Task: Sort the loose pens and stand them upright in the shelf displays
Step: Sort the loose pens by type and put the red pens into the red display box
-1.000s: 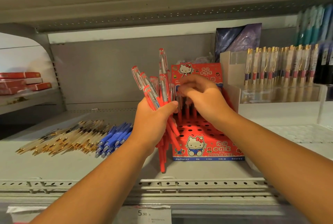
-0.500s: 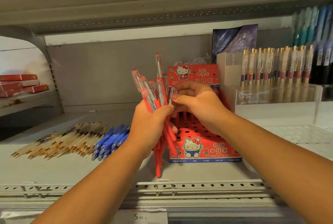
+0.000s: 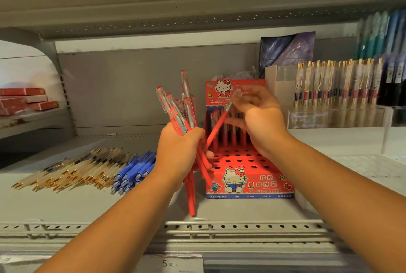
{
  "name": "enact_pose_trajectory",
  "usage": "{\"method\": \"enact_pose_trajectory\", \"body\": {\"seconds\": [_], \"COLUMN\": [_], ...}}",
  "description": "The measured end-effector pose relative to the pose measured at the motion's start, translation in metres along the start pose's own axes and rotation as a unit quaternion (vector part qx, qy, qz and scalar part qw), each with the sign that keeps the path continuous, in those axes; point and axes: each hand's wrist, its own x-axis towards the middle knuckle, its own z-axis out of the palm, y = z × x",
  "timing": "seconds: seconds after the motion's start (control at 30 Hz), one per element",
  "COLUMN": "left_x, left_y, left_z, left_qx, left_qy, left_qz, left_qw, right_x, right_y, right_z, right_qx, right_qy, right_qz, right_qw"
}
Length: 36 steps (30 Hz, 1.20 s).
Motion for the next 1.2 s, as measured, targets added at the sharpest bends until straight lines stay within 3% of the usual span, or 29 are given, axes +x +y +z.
{"method": "enact_pose_trajectory", "body": {"seconds": [0.2, 0.33, 0.73, 0.87, 1.0, 1.1, 1.2], "left_x": [0.0, 0.001, 0.0, 0.0, 0.0, -0.001, -0.004], "left_y": [-0.001, -0.002, -0.002, -0.001, -0.001, 0.0, 0.003], "left_z": [0.0, 0.0, -0.001, -0.002, -0.002, -0.001, 0.0], "left_qx": [0.011, 0.009, 0.029, 0.041, 0.054, 0.057, 0.051], "left_qy": [0.015, 0.012, 0.006, 0.008, 0.008, 0.003, -0.008], "left_qz": [0.001, 0.001, 0.016, 0.02, 0.027, 0.035, 0.036], "left_qw": [1.0, 1.0, 0.999, 0.999, 0.998, 0.998, 0.998], "right_x": [0.013, 0.016, 0.021, 0.021, 0.017, 0.014, 0.009], "right_y": [0.004, 0.011, 0.014, 0.014, 0.016, 0.021, 0.023], "right_z": [-0.012, -0.013, -0.016, -0.018, -0.019, -0.017, -0.016], "right_qx": [-0.045, -0.15, -0.169, -0.218, -0.27, -0.252, -0.312], "right_qy": [0.07, 0.059, 0.047, 0.059, 0.035, -0.013, -0.059], "right_qz": [-0.031, -0.035, -0.029, -0.065, -0.093, -0.061, -0.071], "right_qw": [0.996, 0.986, 0.984, 0.972, 0.958, 0.966, 0.946]}}
